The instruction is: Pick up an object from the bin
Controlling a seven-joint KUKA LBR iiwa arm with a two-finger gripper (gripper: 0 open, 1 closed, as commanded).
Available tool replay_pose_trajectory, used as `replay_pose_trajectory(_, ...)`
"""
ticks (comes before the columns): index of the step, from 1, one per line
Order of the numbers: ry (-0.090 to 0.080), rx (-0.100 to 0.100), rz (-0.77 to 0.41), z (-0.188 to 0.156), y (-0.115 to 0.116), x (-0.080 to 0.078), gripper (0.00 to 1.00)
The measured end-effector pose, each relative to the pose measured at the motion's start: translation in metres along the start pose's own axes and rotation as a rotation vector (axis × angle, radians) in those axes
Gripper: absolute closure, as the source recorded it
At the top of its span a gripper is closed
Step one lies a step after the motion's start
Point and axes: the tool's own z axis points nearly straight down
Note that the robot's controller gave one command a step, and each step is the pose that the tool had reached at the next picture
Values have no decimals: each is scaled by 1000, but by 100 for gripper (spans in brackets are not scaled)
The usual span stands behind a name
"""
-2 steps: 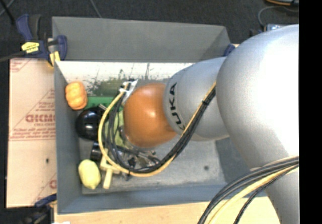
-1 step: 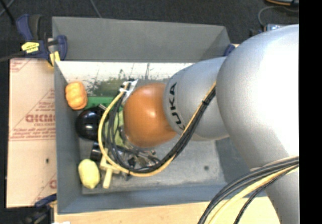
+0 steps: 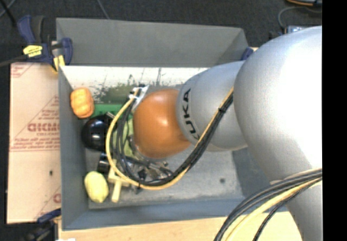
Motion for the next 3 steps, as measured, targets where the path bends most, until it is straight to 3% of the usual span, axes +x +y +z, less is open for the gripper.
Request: replay_pose_trajectory(3, 0, 1, 2, -28, -1, 0, 100)
